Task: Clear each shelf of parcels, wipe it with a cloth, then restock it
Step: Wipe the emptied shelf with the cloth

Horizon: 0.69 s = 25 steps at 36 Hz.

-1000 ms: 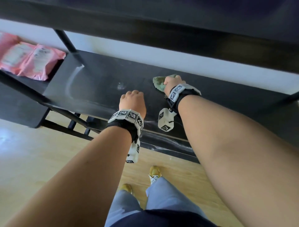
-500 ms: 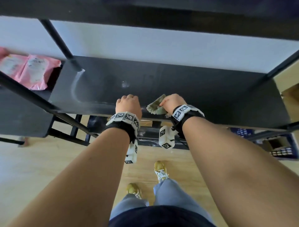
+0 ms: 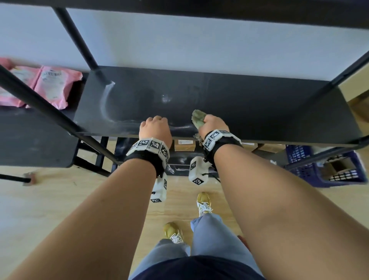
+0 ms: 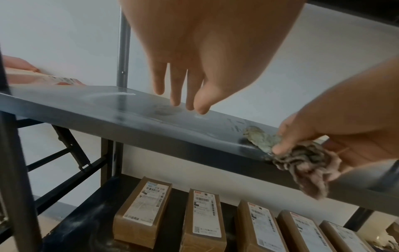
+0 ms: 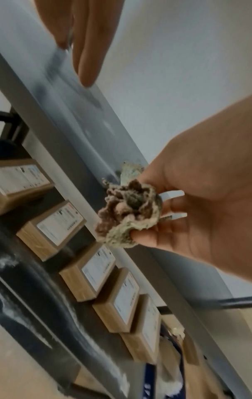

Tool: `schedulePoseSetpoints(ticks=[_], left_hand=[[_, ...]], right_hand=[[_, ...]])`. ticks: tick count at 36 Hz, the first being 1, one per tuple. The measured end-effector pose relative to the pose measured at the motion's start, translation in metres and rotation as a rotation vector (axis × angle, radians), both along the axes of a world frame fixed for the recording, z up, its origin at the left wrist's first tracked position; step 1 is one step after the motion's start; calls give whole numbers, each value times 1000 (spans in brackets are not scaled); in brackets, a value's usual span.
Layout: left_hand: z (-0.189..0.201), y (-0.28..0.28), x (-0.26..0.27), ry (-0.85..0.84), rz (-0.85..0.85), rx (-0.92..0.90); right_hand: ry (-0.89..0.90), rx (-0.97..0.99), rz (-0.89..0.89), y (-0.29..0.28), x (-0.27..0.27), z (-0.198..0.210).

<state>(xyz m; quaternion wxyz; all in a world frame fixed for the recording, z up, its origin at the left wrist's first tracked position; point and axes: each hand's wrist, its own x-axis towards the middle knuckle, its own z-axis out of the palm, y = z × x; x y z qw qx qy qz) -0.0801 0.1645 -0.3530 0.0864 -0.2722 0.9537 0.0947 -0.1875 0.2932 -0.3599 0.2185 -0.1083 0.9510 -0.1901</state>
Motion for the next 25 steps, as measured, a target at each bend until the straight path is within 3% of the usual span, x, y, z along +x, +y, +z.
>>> schedulePoseSetpoints(ticks=[8,12,17,21,23,25], left_hand=[[-6,-17,22,-36,52,-22],[-6,-21,19,-22,80,-10],[-3,-22,7,8,83,-12],[-2,-24,-7,10,91,-9],[-2,-26,-13,-4,91,-10],[-1,-27,-18,-14,97,-8]], right_hand=[[-92,-18,212,-55,14,-2],[24,-34,34,-52,-18,-5],[47,309,-194,-42,-35,3],[-17,58,-28,-52,-39,-13],[-121,-84,-72,-64,-32,-11],[-165,-95,-26,-76,-31,-16]])
